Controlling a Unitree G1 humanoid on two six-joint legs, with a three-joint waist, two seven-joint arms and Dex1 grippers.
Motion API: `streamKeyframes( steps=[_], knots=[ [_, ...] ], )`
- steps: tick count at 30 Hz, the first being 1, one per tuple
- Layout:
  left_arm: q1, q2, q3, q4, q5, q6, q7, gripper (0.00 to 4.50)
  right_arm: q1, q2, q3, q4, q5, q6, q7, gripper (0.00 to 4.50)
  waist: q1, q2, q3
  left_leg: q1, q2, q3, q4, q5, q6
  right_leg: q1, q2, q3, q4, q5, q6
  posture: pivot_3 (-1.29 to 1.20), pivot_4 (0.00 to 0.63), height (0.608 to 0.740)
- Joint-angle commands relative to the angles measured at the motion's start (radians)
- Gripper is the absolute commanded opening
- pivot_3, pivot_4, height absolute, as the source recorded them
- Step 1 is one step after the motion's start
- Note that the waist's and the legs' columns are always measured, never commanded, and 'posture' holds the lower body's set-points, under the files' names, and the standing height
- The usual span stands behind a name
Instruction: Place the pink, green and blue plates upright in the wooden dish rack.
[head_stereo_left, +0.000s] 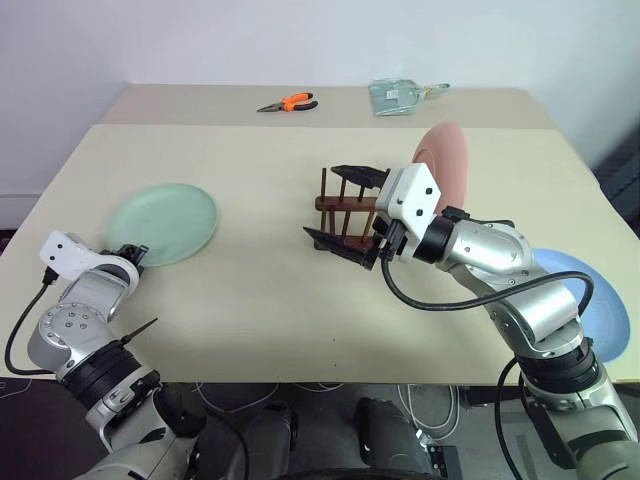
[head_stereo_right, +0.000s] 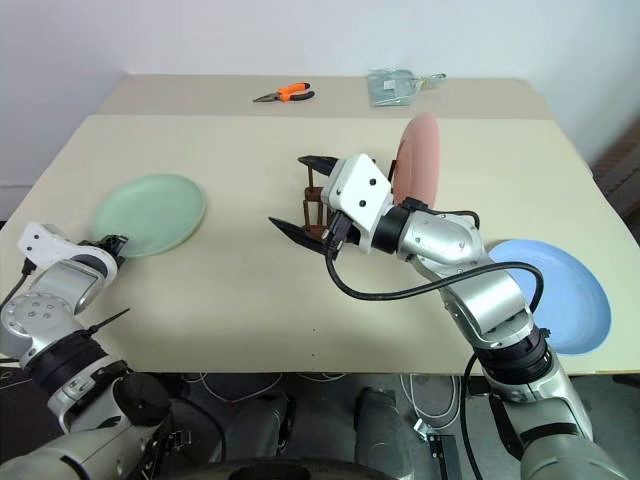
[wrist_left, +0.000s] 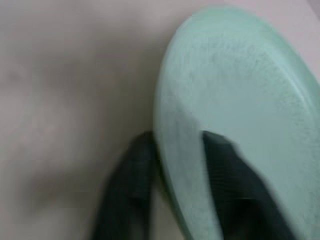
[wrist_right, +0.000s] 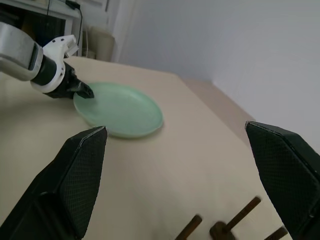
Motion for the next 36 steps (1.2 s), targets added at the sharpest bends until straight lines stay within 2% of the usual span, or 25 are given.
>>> streamKeyframes(
  steps=[1,6,9,15,17,19,24,25,27,30,33,36],
  knots=[
    [-0.014,0.042,-0.105,-0.028,-0.013,-0.048,-0.092,0.02,-0.01,-0.007,-0.014,-0.02,-0.052,-0.013,0.006,4.5,0.001,0.0,0.0,0.0,0.0,0.0,0.0,0.0,0.0,0.0,0.0,0.0,0.0,0.0,0.0,0.0,0.15,0.74],
    [-0.037,0.101,-0.36,-0.157,-0.002,-0.162,-0.316,0.02,-0.029,-0.039,0.107,0.028,-0.253,-0.116,0.053,4.5,0.0,-0.003,0.002,-0.001,0.0,0.001,0.0,0.0,0.0,0.0,0.0,0.0,-0.001,0.0,0.0,0.0,0.15,0.74],
    [-0.059,0.145,-0.528,-0.269,-0.002,-0.186,-0.437,0.02,-0.11,-0.014,0.216,0.146,-0.449,-0.215,0.031,4.5,-0.01,-0.003,0.002,-0.001,0.0,0.001,0.0,0.0,-0.001,0.0,0.0,0.0,-0.001,0.0,-0.001,0.0,0.15,0.74],
    [-0.086,0.159,-0.608,-0.356,-0.066,-0.158,-0.494,0.02,-0.223,0.054,0.306,0.343,-0.706,-0.356,-0.038,4.5,-0.033,-0.002,0.002,0.0,0.001,0.003,-0.002,0.0,-0.001,-0.002,0.0,0.001,-0.001,0.001,-0.001,0.0,0.15,0.74],
    [-0.085,0.162,-0.617,-0.372,-0.082,-0.149,-0.498,0.0,-0.232,0.062,0.321,0.392,-0.772,-0.397,-0.055,3.96,-0.03,-0.002,0.002,0.0,0.001,0.003,-0.002,0.001,-0.001,-0.003,0.001,0.002,0.0,0.001,-0.001,0.0,0.15,0.74],
    [-0.078,0.17,-0.619,-0.378,-0.086,-0.141,-0.5,0.0,-0.229,0.071,0.313,0.411,-0.805,-0.412,-0.061,3.15,-0.028,-0.002,0.002,0.0,0.001,0.003,-0.002,0.001,-0.001,-0.003,0.001,0.002,0.0,0.001,-0.001,0.0,0.15,0.74],
    [-0.073,0.158,-0.584,-0.376,-0.132,-0.135,-0.494,0.0,-0.213,0.08,0.292,0.42,-0.868,-0.45,-0.07,0.52,-0.026,-0.002,0.002,-0.001,0.001,0.002,-0.002,0.001,-0.001,-0.003,0.001,0.002,0.0,0.001,-0.001,0.0,0.15,0.74],
    [-0.076,0.149,-0.573,-0.372,-0.145,-0.138,-0.491,0.34,-0.21,0.082,0.288,0.42,-0.878,-0.457,-0.073,0.04,-0.026,-0.002,0.002,-0.001,0.001,0.002,-0.002,0.001,-0.001,-0.003,0.001,0.002,0.0,0.001,-0.001,0.0,0.15,0.74],
    [-0.11,0.109,-0.52,-0.349,-0.183,-0.163,-0.446,1.0,-0.206,0.088,0.275,0.417,-0.894,-0.474,-0.09,0.0,-0.025,-0.002,0.002,-0.001,0.001,0.002,-0.002,0.001,-0.001,-0.002,0.001,0.002,0.0,0.001,-0.001,0.0,0.15,0.74],
    [-0.199,0.056,-0.4,-0.278,-0.23,-0.262,-0.34,2.54,-0.195,0.108,0.233,0.399,-0.881,-0.492,-0.121,0.0,-0.02,-0.006,0.004,-0.001,0.0,0.001,-0.001,0.001,-0.001,-0.002,0.001,0.001,0.0,0.001,-0.001,0.0,0.15,0.74],
    [-0.203,0.108,-0.365,-0.202,-0.159,-0.379,-0.361,2.54,-0.149,0.167,0.132,0.339,-0.756,-0.464,-0.132,0.0,-0.028,-0.005,0.004,0.0,0.001,0.001,-0.002,0.001,-0.002,-0.002,0.001,0.002,0.0,0.001,-0.002,0.0,0.15,0.74],
    [-0.082,0.222,-0.498,-0.152,0.034,-0.498,-0.482,2.54,-0.083,0.265,-0.007,0.216,-0.494,-0.349,-0.088,0.0,-0.032,-0.003,0.003,0.001,0.002,0.002,-0.004,0.003,-0.005,-0.003,0.003,0.003,0.0,0.001,-0.002,0.0,0.15,0.74]
  ],
)
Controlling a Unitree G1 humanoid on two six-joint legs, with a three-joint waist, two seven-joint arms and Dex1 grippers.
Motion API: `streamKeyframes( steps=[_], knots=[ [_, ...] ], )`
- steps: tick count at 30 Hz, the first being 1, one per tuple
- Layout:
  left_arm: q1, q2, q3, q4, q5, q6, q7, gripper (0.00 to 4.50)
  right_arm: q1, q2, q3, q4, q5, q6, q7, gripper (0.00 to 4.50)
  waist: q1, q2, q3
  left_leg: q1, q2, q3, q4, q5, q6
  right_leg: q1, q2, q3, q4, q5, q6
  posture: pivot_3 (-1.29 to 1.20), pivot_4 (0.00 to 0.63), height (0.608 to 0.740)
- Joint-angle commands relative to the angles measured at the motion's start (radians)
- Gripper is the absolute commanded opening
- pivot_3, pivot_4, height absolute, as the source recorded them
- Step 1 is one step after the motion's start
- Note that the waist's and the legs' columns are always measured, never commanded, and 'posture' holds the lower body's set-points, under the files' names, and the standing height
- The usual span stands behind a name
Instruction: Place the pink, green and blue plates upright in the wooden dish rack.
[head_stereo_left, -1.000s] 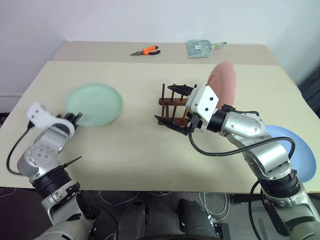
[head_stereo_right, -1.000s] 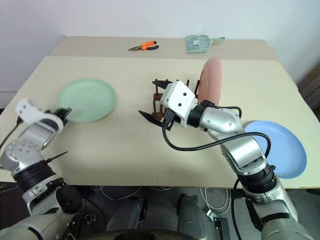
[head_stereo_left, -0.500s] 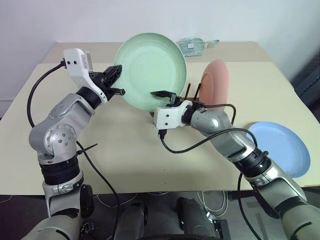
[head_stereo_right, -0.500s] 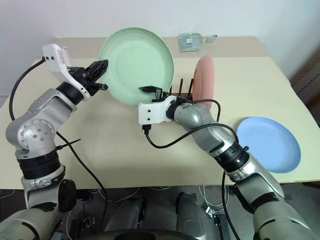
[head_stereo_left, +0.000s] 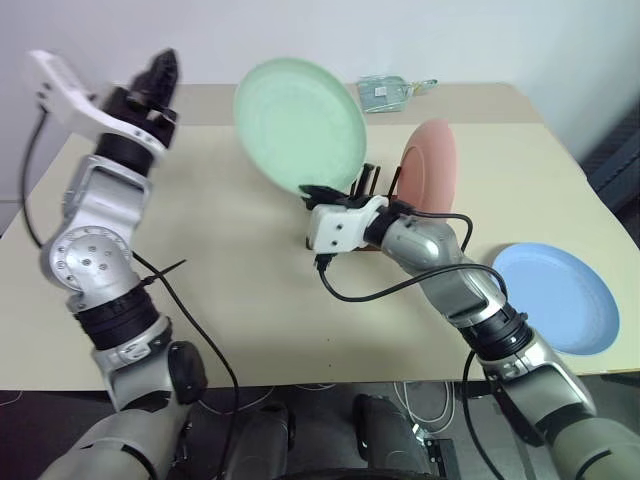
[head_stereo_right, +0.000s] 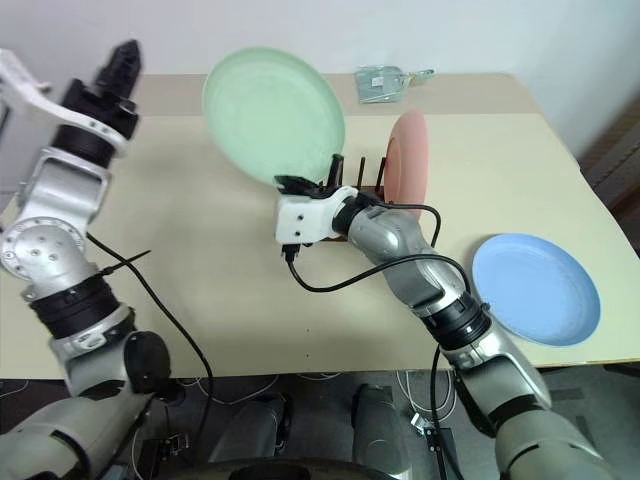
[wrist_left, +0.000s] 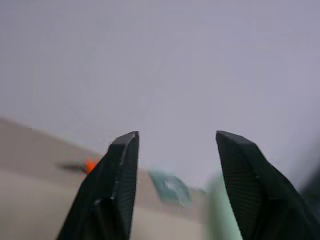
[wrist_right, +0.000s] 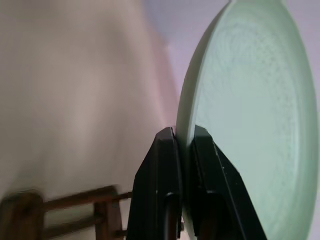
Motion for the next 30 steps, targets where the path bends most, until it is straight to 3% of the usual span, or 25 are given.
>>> streamKeyframes(
  steps=[1,5,9,14,23,26,30],
  knots=[
    [0.136,0.095,-0.136,0.043,0.199,-0.148,-0.136,2.54,0.041,0.107,-0.183,-0.189,0.323,0.149,0.028,0.0,0.002,0.001,0.0,0.0,0.0,0.0,0.0,0.0,0.0,0.0,0.0,0.0,0.0,0.0,0.0,0.0,0.15,0.74],
    [0.311,0.136,-0.283,0.017,0.294,-0.253,-0.292,2.54,0.08,0.234,-0.36,-0.319,0.65,0.428,-0.026,0.0,0.014,0.001,0.0,-0.002,0.0,-0.001,0.001,-0.002,0.004,0.0,0.0,0.0,0.0,0.0,-0.001,0.0,0.15,0.74],
    [0.468,0.145,-0.381,-0.063,0.265,-0.25,-0.455,2.54,0.105,0.303,-0.472,-0.397,0.849,0.609,-0.142,0.0,0.01,0.002,0.001,-0.002,0.0,-0.003,0.001,-0.003,0.004,0.001,0.0,0.0,-0.002,0.0,-0.005,0.0,0.15,0.74],
    [0.561,0.183,-0.451,-0.144,0.232,-0.204,-0.585,2.54,0.113,0.288,-0.521,-0.413,0.941,0.698,-0.212,0.0,0.003,0.008,0.003,-0.002,0.001,-0.001,-0.001,-0.002,0.004,-0.002,0.001,0.0,0.0,-0.001,-0.006,0.0,0.15,0.74],
    [0.557,0.173,-0.464,-0.175,0.219,-0.151,-0.597,2.54,0.133,0.243,-0.549,-0.368,1.052,0.782,-0.235,0.0,0.005,0.01,0.003,-0.002,0.001,-0.001,0.0,-0.002,0.005,-0.002,0.001,0.0,0.0,-0.001,-0.006,0.0,0.15,0.74],
    [0.558,0.171,-0.473,-0.179,0.221,-0.148,-0.598,2.6,0.118,0.213,-0.551,-0.335,1.044,0.776,-0.234,1.1,0.005,0.01,0.003,-0.002,0.001,-0.001,0.0,-0.002,0.005,-0.001,0.001,0.0,0.0,-0.001,-0.005,0.0,0.15,0.74],
    [0.558,0.172,-0.481,-0.186,0.222,-0.141,-0.597,2.6,0.092,0.132,-0.515,-0.332,0.958,0.697,-0.206,3.05,0.006,0.01,0.003,-0.002,0.001,-0.001,0.0,-0.002,0.005,-0.001,0.001,0.0,0.0,-0.001,-0.006,0.0,0.15,0.74]
  ],
)
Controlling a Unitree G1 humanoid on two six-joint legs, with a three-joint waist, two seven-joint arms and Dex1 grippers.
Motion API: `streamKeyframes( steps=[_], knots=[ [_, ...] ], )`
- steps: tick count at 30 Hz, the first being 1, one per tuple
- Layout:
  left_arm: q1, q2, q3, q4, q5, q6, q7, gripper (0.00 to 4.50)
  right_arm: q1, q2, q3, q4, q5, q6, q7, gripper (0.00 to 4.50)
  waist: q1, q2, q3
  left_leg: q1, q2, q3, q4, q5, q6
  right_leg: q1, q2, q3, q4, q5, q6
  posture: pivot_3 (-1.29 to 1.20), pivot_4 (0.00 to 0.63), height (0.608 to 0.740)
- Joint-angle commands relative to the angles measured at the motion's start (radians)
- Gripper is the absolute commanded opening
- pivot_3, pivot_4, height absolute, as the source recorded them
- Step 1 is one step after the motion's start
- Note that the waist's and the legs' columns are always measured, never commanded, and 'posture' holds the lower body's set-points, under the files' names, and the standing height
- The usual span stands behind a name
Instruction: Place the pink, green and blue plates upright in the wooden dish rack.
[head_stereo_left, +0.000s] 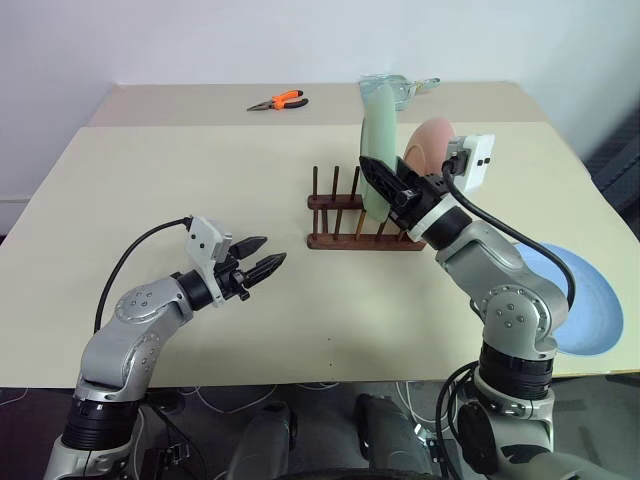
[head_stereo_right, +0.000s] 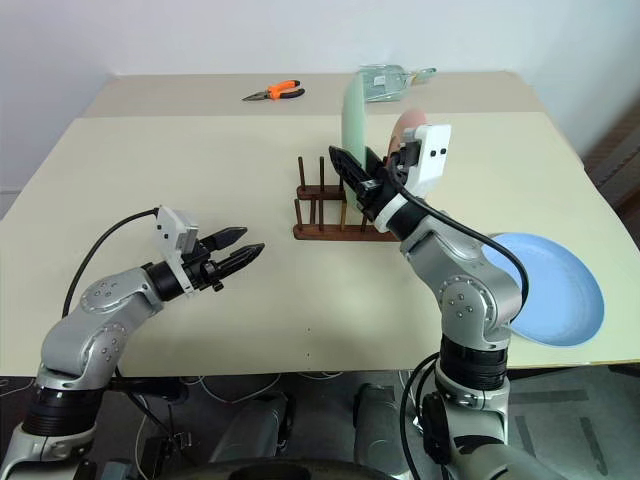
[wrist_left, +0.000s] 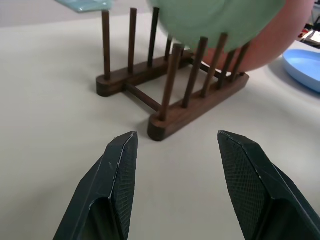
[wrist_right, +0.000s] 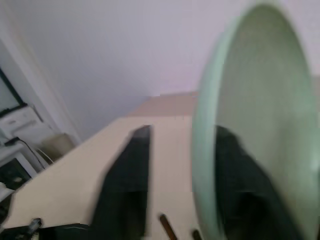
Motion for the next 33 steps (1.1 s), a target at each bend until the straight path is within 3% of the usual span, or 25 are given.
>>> streamKeyframes(
  steps=[1,5,9,13,14,17,19,25,28,33],
  knots=[
    [-0.01,0.001,-0.002,-0.047,-0.001,-0.001,-0.001,2.6,-0.051,-0.067,0.025,-0.03,-0.074,-0.094,0.036,3.05,0.0,0.0,0.0,0.0,0.0,0.0,0.0,0.0,0.0,0.0,0.0,0.0,0.0,0.0,0.0,0.0,0.15,0.74],
    [-0.018,0.004,-0.025,-0.046,0.007,0.004,-0.01,2.6,-0.097,-0.212,-0.002,-0.074,-0.113,-0.175,0.127,3.05,0.001,0.0,0.0,0.0,0.0,0.001,0.0,0.0,0.0,0.0,0.0,0.0,0.0,0.0,0.0,0.0,0.15,0.74],
    [-0.026,0.006,-0.046,-0.044,0.011,0.003,-0.022,2.6,-0.135,-0.303,-0.144,-0.091,0.04,-0.122,0.154,3.05,0.005,0.0,0.0,0.0,0.0,0.0,0.001,0.0,0.0,0.002,0.0,0.0,-0.002,0.0,0.0,0.0,0.15,0.74],
    [-0.057,0.015,-0.137,-0.016,0.054,-0.015,-0.083,2.6,0.002,-0.479,-0.405,-0.1,0.094,-0.046,0.141,4.42,0.027,0.0,0.001,-0.001,0.0,-0.001,0.002,-0.001,0.002,0.004,-0.001,-0.001,-0.005,-0.001,0.0,0.0,0.15,0.74],
    [-0.063,0.015,-0.167,-0.007,0.073,-0.029,-0.102,2.6,0.086,-0.514,-0.425,-0.113,0.064,-0.034,0.154,4.47,0.033,-0.001,0.0,-0.001,0.0,0.0,0.002,-0.001,0.003,0.005,-0.001,-0.001,-0.006,-0.001,0.0,0.0,0.15,0.74],
    [-0.082,0.009,-0.257,0.016,0.132,-0.083,-0.162,2.6,0.37,-0.593,-0.404,-0.166,-0.062,-0.027,0.193,4.47,0.032,-0.001,0.0,-0.001,-0.001,0.001,0.002,-0.002,0.004,0.006,-0.003,-0.001,-0.008,-0.002,0.001,0.0,0.15,0.74],
    [-0.099,-0.017,-0.294,0.026,0.14,-0.11,-0.191,2.6,0.516,-0.581,-0.368,-0.207,-0.106,-0.03,0.182,4.47,0.027,0.001,0.001,-0.001,-0.001,0.003,0.002,-0.003,0.005,0.006,-0.004,-0.001,-0.008,-0.003,0.002,0.0,0.15,0.74],
    [-0.16,-0.08,-0.353,0.056,0.142,-0.156,-0.266,2.6,0.713,-0.53,-0.212,-0.216,-0.259,0.046,0.051,4.47,0.022,0.004,-0.001,0.001,0.001,0.007,0.004,-0.003,0.005,0.005,-0.004,0.001,-0.007,-0.004,0.004,0.0,0.15,0.74],
    [-0.168,-0.086,-0.349,0.07,0.146,-0.16,-0.276,2.6,0.726,-0.527,-0.163,-0.178,-0.318,0.081,0.01,3.66,0.026,0.004,-0.001,0.0,0.0,0.007,0.004,-0.003,0.005,0.005,-0.004,0.001,-0.007,-0.004,0.004,0.0,0.15,0.74],
    [-0.163,-0.074,-0.33,0.085,0.157,-0.17,-0.284,2.6,0.711,-0.531,-0.109,-0.124,-0.405,0.104,-0.02,1.0,0.029,0.004,-0.001,-0.001,0.0,0.006,0.004,-0.003,0.005,0.005,-0.005,0.001,-0.007,-0.004,0.004,0.0,0.15,0.74]
  ],
)
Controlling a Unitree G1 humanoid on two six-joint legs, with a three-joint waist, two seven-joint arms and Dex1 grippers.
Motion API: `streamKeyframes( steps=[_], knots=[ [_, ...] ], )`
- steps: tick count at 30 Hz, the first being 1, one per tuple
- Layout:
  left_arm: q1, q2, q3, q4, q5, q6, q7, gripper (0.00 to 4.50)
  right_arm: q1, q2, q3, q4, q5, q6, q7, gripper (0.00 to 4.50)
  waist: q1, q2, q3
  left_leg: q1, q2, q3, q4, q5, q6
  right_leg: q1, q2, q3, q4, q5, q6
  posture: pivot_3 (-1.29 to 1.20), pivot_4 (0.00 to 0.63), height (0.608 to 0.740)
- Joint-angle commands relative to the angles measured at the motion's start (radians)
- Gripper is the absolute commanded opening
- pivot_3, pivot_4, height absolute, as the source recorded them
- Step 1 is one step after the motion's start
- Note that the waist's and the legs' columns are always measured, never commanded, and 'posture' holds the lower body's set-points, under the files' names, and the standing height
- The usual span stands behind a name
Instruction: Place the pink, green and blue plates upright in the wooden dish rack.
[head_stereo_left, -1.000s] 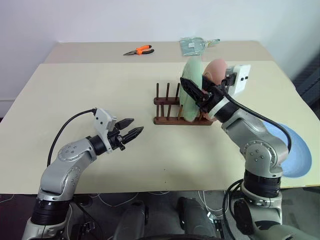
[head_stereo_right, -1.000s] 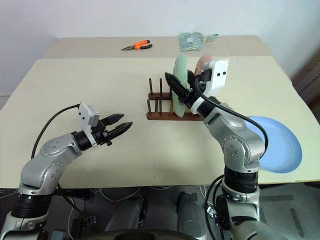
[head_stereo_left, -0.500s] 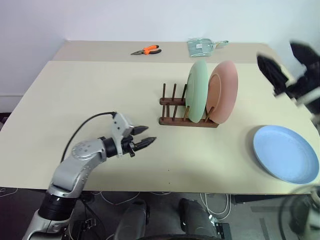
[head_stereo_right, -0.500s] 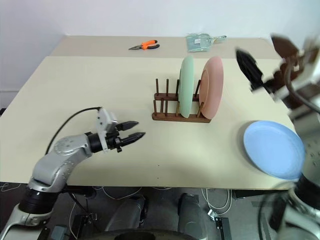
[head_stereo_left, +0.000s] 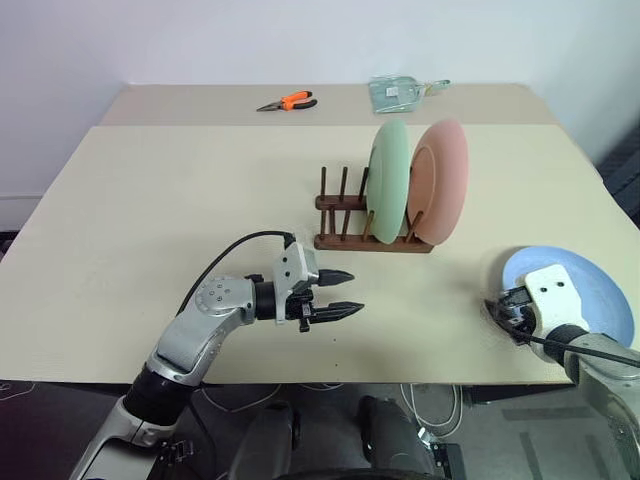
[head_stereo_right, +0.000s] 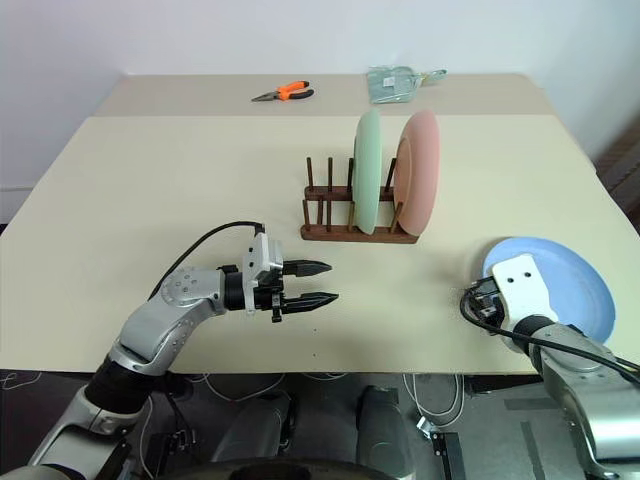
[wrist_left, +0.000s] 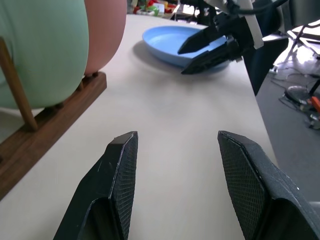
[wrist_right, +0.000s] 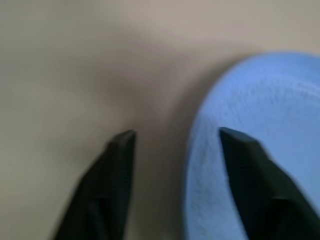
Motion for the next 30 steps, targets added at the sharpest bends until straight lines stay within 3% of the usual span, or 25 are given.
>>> streamKeyframes(
  steps=[1,2,8,12,18,22,23,27,30],
  knots=[
    [-0.005,0.012,0.029,-0.01,0.006,-0.025,-0.007,2.6,-0.022,-0.001,0.007,0.018,-0.057,0.007,-0.021,0.46,-0.001,0.0,0.0,0.0,0.0,0.0,0.0,0.0,0.0,0.0,0.0,0.0,0.0,0.0,0.0,0.0,0.15,0.74],
    [-0.002,0.016,0.032,-0.01,0.007,-0.027,-0.007,2.6,-0.03,0.001,0.008,0.023,-0.067,0.009,-0.024,0.01,-0.002,-0.001,0.0,0.0,0.0,0.0,0.0,0.0,0.0,0.0,0.0,0.0,0.0,0.0,0.0,0.0,0.15,0.74],
    [0.003,0.023,0.055,-0.005,0.011,-0.03,0.01,2.6,-0.102,-0.013,-0.013,0.015,-0.112,0.003,-0.018,0.01,-0.001,-0.001,0.0,0.0,0.0,-0.001,0.0,0.0,0.0,0.0,0.0,-0.001,0.0,0.0,0.0,0.0,0.15,0.74],
    [-0.006,0.02,0.102,0.031,0.019,-0.047,0.039,2.6,-0.318,-0.021,-0.128,-0.015,-0.082,-0.173,-0.003,0.01,-0.008,0.003,0.002,0.0,0.0,0.0,0.0,0.0,0.0,0.0,0.0,0.0,0.0,0.0,0.001,0.0,0.15,0.74],
    [-0.027,0.02,0.183,0.131,0.054,-0.125,0.093,2.6,-0.813,0.147,-0.236,-0.088,0.41,-0.102,-0.024,0.01,-0.009,0.004,0.003,0.001,0.002,-0.005,-0.002,0.0,0.0,0.0,0.003,-0.004,0.002,0.002,0.002,0.0,0.15,0.74],
    [-0.013,0.048,0.232,0.176,0.078,-0.175,0.107,2.6,-1.026,0.295,-0.174,-0.087,0.834,-0.092,-0.166,0.01,-0.005,0.004,0.003,0.0,0.001,-0.007,-0.003,0.0,0.0,0.0,0.002,-0.005,0.001,0.004,0.0,0.0,0.15,0.74],
    [-0.006,0.058,0.245,0.188,0.086,-0.188,0.111,2.6,-1.07,0.383,-0.13,-0.068,0.912,-0.116,-0.238,0.01,-0.005,0.004,0.003,0.0,0.001,-0.007,-0.003,0.0,0.0,-0.001,0.001,-0.004,0.001,0.004,0.0,0.0,0.15,0.74],
    [0.021,0.074,0.27,0.196,0.097,-0.212,0.121,2.6,-1.108,0.638,0.007,0.022,1.034,-0.177,-0.472,0.01,-0.017,0.004,0.002,0.001,0.0,-0.01,-0.003,0.0,0.0,-0.001,0.001,-0.003,0.003,0.004,-0.001,0.0,0.15,0.74],
    [0.042,0.073,0.282,0.168,0.093,-0.207,0.136,2.6,-1.082,0.73,0.074,0.092,1.042,-0.199,-0.558,0.01,-0.023,0.003,0.002,0.001,-0.001,-0.01,-0.002,0.001,-0.001,-0.002,0.001,-0.003,0.003,0.004,0.0,0.0,0.15,0.74]
  ],
)
